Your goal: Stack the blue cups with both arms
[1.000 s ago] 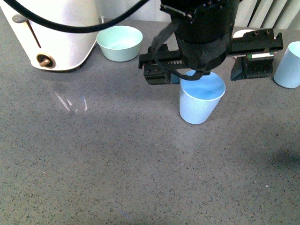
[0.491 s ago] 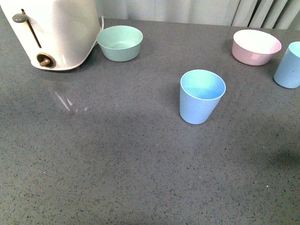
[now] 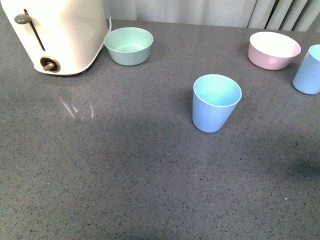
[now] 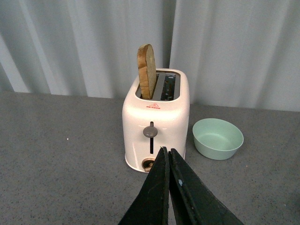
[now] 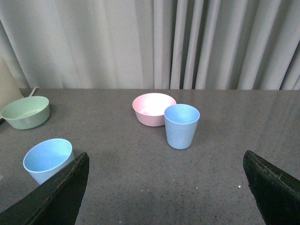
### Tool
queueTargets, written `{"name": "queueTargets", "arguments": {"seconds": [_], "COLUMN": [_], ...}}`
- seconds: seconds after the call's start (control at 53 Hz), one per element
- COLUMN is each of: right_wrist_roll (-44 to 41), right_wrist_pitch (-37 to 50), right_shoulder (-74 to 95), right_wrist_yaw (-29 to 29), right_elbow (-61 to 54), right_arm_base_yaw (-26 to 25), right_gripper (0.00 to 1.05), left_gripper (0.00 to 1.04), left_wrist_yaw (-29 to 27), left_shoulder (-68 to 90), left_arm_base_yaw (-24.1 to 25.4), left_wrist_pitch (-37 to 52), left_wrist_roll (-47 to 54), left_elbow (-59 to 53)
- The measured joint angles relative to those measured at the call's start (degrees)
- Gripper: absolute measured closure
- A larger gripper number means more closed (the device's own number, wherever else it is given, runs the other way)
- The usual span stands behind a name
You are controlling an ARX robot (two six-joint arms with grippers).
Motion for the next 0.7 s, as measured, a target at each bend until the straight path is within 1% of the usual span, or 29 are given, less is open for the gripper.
{"name": "queueTargets", "arguments": {"seconds": [0.226, 0.472, 0.491, 0.547, 0.623, 0.698], "right_wrist_roll": [-0.02, -0.02, -0.02, 0.00, -0.02, -0.02], "right_wrist_pitch": [0.00, 0.00, 0.00, 0.00, 0.00, 0.00], "right_shoulder": [0.00, 0.00, 0.00, 0.00, 0.00, 0.00], "right_wrist_yaw": [-0.04, -0.02, -0.04, -0.07, -0.02, -0.02], "right_elbow": [0.00, 0.00, 0.00, 0.00, 0.00, 0.00], "right_arm_base_yaw": [0.00, 0.00, 0.00, 0.00, 0.00, 0.00], "right_gripper": [0.09, 0.09, 0.09, 0.09, 0.09, 0.09], "left_gripper": [1.03, 1.03, 1.03, 1.03, 1.03, 1.03], "left_wrist_yaw": [3.80, 6.82, 7.37, 11.45, 11.82, 12.15], "left_shoulder": [-8.48, -16.83, -17.51, -19.76, -22.08, -23.23], "left_arm_base_yaw": [4.63, 7.58, 7.98, 11.06, 12.87, 13.14], "left_wrist_pitch": [-2.91, -7.74, -8.22, -9.81, -11.54, -11.52], "left_wrist_roll": [0.11, 0.22, 0.22, 0.26, 0.24, 0.24], "left_elbow": [-5.81, -9.20, -9.46, -10.14, -10.75, -11.56]}}
